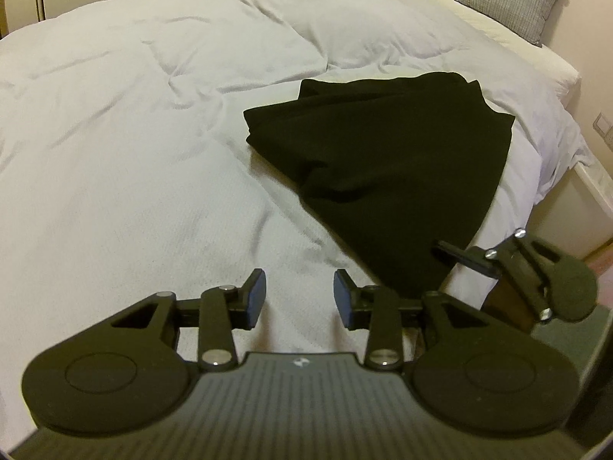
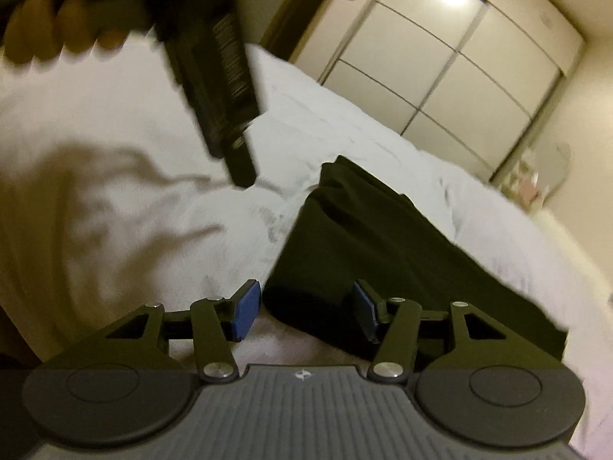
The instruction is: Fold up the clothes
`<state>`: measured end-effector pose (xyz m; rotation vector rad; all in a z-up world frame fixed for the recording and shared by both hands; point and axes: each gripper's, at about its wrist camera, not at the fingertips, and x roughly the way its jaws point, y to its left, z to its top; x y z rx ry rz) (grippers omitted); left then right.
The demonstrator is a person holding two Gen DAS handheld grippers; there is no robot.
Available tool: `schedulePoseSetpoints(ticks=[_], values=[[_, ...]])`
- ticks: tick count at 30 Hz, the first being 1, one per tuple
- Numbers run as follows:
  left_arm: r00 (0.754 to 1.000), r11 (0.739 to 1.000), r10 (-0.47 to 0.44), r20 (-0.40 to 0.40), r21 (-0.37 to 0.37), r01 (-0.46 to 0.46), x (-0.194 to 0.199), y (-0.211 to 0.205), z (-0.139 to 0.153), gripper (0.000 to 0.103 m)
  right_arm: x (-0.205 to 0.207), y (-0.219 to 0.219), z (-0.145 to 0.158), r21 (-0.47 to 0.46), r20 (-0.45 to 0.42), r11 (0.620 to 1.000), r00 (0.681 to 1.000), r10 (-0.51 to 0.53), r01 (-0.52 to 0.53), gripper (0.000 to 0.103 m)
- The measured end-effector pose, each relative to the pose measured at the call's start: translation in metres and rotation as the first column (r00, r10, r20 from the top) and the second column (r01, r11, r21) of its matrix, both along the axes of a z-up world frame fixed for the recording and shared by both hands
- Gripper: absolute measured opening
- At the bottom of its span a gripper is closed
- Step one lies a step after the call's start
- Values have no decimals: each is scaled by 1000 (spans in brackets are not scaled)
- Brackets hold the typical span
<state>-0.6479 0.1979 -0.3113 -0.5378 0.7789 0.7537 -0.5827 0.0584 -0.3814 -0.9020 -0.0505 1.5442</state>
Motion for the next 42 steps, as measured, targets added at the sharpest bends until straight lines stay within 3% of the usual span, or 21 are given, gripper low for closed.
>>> schedulePoseSetpoints(ticks=[3, 4, 5, 7, 8, 9, 10, 11, 13, 15, 17, 22, 27, 28, 30, 32, 33, 34, 40, 41, 42], values=[[1000, 1000, -5, -7, -1, 5, 4, 2, -1, 33, -3, 8, -18, 16, 141, 1000, 990, 8, -10, 47], [1000, 1000, -6, -9, 0, 6, 5, 3, 0, 34, -2, 10, -23, 25, 174, 1000, 985, 10, -15, 37], [1000, 1000, -9, -10, 2, 9, 8, 4, 1, 34, 5, 10, -19, 36, 124, 999, 992, 2, -7, 21], [1000, 1000, -18, -11, 9, 18, 13, 7, 5, 34, 20, 10, -9, 55, 20, 998, 1000, -12, 11, 12], [1000, 1000, -23, -11, 15, 23, 16, 9, 8, 34, 39, 11, 6, 49, -140, 998, 989, -41, 49, 12], [999, 999, -30, -12, 26, 30, 21, 12, 11, 34, 59, 13, 22, 36, -299, 996, 952, -71, 86, 12], [999, 998, -44, -9, 41, 44, 27, 14, 17, 34, 84, 15, 36, 20, -470, 991, 876, -104, 129, 11], [998, 997, -59, -6, 57, 59, 34, 16, 22, 34, 110, 15, 43, 21, -566, 986, 815, -124, 165, 12], [996, 992, -92, 4, 90, 91, 48, 21, 33, 34, 162, 16, 56, 13, -734, 972, 662, -151, 236, 12], [991, 984, -132, 18, 124, 128, 68, 27, 44, 34, 214, 17, 69, -11, -865, 953, 475, -160, 302, 12], [985, 975, -171, 31, 151, 165, 93, 35, 51, 34, 267, 17, 83, -49, -952, 932, 265, -152, 360, 12], [963, 951, -265, 38, 172, 255, 155, 53, 49, 34, 347, 10, 31, -200, -977, 865, -24, -213, 459, 13], [952, 943, -306, -2, 140, 303, 206, 74, 24, 34, 427, 3, -20, -367, -922, 781, -313, -230, 505, 26], [951, 943, -309, 0, 133, 306, 210, 76, 21, 34, 428, 3, -23, -342, -927, 795, -317, -199, 501, 31], [949, 943, -314, 5, 121, 311, 216, 82, 15, 34, 424, 2, -20, -302, -943, 812, -284, -177, 500, 46], [950, 944, -313, 2, 113, 311, 223, 86, 11, 34, 421, 5, -15, -282, -952, 814, -250, -174, 508, 47], [949, 943, -314, 2, 113, 312, 226, 88, 10, 34, 420, 8, -12, -278, -956, 814, -227, -185, 511, 37], [949, 943, -315, 3, 112, 313, 230, 89, 9, 34, 420, 14, -6, -278, -960, 809, -177, -216, 518, 14], [945, 937, -324, 37, 148, 316, 250, 95, 20, 34, 420, 36, 71, -45, -973, 844, 167, -157, 534, 12], [943, 934, -331, 42, 155, 321, 254, 95, 21, 34, 423, 34, 78, -16, -972, 837, 187, -141, 547, 12], [940, 931, -337, 48, 162, 326, 258, 96, 22, 34, 430, 32, 78, -17, -971, 826, 186, -147, 563, 12]])
